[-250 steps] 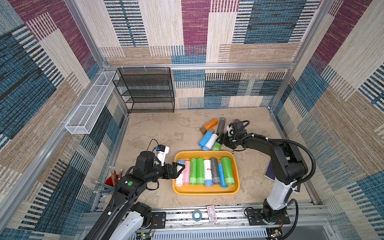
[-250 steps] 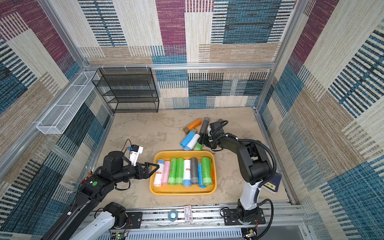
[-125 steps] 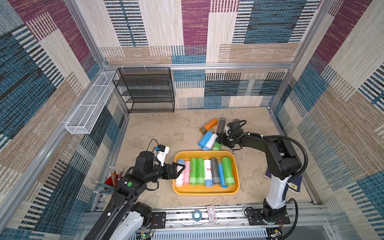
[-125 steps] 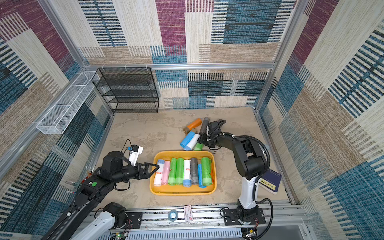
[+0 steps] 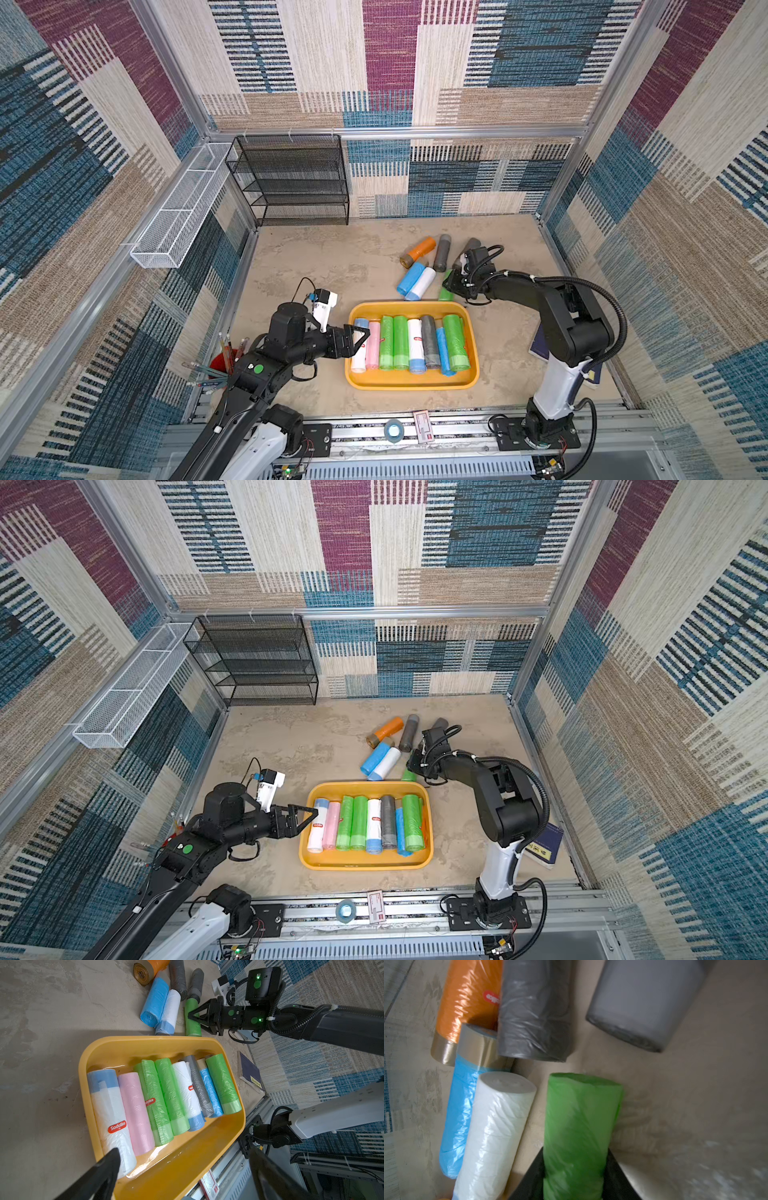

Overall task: Put the roll of trash bags into the storage box
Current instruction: Pick up the roll of trash bags from the center of the board.

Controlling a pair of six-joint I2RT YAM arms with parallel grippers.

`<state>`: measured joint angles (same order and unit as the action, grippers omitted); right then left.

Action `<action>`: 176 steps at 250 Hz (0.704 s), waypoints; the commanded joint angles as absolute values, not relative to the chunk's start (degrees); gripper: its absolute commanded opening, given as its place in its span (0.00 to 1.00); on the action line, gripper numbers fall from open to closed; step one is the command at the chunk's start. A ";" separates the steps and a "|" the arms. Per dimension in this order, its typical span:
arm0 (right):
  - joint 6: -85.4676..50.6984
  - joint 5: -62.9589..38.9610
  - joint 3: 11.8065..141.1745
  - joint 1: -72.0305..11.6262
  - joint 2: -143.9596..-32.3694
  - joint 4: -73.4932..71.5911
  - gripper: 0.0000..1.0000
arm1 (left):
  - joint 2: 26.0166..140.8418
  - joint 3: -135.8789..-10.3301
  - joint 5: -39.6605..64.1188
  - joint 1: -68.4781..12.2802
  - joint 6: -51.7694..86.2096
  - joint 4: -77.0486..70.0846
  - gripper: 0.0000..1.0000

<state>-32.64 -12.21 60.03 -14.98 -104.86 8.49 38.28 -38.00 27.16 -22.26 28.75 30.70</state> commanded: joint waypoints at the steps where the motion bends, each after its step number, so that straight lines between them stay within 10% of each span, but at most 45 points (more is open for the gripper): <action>1: -33.57 -10.41 58.44 -14.41 -101.85 5.81 0.39 | 38.32 -37.97 26.54 -22.13 29.32 29.83 0.97; 176: -21.51 7.50 58.61 -8.52 -85.63 9.54 0.38 | 38.11 -38.33 25.00 -21.35 29.09 30.76 0.97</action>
<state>-25.15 3.49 56.69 -8.60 -87.07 9.80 38.65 -38.02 25.76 -21.50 28.75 31.11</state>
